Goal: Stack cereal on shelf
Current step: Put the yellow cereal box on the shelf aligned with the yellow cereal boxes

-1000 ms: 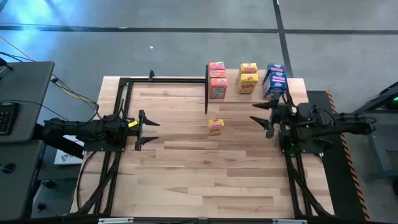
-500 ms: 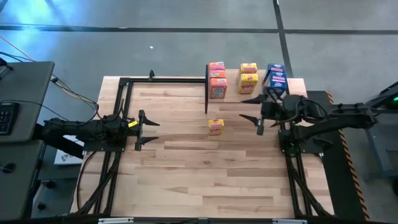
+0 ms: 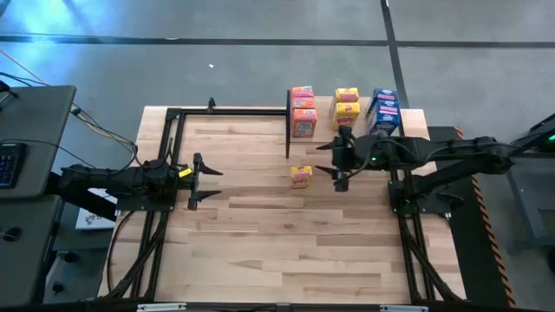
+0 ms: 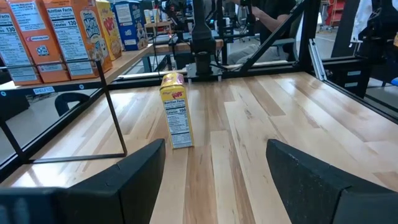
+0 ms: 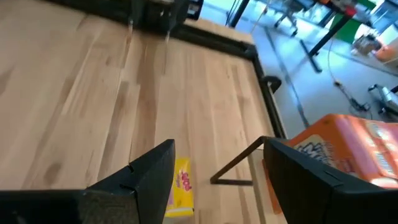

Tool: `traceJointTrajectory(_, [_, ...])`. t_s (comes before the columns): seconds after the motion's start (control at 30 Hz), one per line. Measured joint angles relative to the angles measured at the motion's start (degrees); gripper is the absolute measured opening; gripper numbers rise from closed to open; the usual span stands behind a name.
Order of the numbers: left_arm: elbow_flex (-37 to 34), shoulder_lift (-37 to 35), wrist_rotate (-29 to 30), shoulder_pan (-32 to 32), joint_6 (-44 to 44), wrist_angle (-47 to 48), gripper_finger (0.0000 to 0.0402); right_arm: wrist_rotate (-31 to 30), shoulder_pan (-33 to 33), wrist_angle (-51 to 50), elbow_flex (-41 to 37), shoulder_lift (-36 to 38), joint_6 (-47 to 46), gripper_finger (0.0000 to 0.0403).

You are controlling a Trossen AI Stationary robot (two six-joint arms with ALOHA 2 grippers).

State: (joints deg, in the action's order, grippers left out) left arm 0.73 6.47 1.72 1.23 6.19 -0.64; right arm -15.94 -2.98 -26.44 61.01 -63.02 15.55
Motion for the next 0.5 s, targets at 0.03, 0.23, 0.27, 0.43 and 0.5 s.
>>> traceJointTrajectory(0.03, [0.0, 0.0, 0.0, 0.0, 0.0, 0.0, 0.0271, 0.0, 0.0, -0.7, 0.7, -1.0, 0.0, 0.0238])
traceJointTrajectory(0.23, [0.0, 0.0, 0.0, 0.0, 0.0, 0.0, 0.0271, 5.7, 1.2, -4.0, 3.2, -5.5, 0.0, 0.0238])
traceJointTrajectory(0.27, [0.0, 0.0, 0.0, 0.0, 0.0, 0.0, 0.0271, 6.7, 1.6, -4.0, 3.2, -6.0, 0.0, 0.0238])
traceJointTrajectory(0.43, [0.0, 0.0, 0.0, 0.0, 0.0, 0.0, 0.0271, 8.2, 4.7, -4.7, 3.2, -9.3, 0.0, 0.0238])
traceJointTrajectory(0.5, [0.0, 0.0, 0.0, 0.0, 0.0, 0.0, 0.0271, 9.8, 6.0, -4.7, 3.2, -10.6, 0.0, 0.0238])
